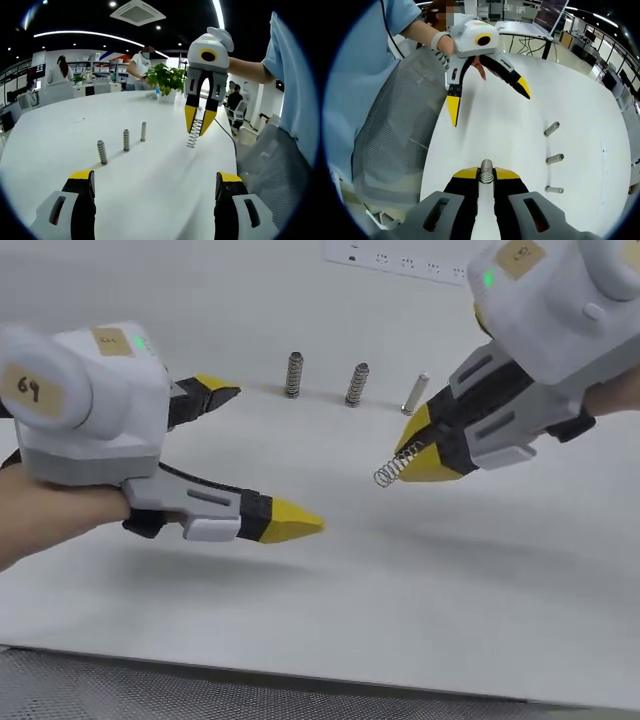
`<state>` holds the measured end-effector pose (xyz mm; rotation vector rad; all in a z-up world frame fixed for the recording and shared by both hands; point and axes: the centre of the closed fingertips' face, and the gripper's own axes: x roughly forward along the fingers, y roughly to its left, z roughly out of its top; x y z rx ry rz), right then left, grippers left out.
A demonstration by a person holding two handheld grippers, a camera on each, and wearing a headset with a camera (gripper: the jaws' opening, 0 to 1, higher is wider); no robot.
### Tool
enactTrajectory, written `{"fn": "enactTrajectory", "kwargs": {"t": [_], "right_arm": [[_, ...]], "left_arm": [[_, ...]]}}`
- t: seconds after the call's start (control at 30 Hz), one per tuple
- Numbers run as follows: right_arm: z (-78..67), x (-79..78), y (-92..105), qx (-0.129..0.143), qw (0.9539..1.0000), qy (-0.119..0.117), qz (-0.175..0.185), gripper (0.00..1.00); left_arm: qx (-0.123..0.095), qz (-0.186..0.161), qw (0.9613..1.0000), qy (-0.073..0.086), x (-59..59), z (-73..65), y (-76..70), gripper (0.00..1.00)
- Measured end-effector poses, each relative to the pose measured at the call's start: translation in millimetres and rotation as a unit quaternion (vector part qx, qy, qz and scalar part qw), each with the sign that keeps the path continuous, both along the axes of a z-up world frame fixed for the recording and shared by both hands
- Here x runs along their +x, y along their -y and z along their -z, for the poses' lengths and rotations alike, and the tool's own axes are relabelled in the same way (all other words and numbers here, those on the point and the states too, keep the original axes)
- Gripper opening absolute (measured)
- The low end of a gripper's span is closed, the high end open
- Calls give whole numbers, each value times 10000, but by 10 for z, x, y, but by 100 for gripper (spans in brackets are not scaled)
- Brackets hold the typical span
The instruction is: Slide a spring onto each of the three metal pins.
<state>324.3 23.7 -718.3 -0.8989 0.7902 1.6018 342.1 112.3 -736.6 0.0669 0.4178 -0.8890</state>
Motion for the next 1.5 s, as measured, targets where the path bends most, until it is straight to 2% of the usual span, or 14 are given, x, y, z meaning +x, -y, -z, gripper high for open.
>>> {"fn": "enactTrajectory", "kwargs": {"t": [0.27, 0.33, 0.47, 0.97, 1.5], "right_arm": [[-64, 352, 115, -185, 9996, 202, 112, 7], [-63, 504, 158, -257, 9992, 273, 129, 7], [-87, 680, 205, -383, 9984, 392, 159, 7], [-35, 1141, 282, -800, 9945, 662, 106, 7], [62, 1407, 311, -1072, 9910, 803, 17, 7]], "left_arm": [[78, -121, 9999, 36, 21, 15, -112, 98], [79, -137, 9999, 40, 23, 18, -126, 98], [161, -114, 9998, 64, 20, 40, -136, 98], [176, -163, 9997, 25, 30, 77, -206, 98], [160, -185, 9997, -86, 36, 133, -234, 96]]}}
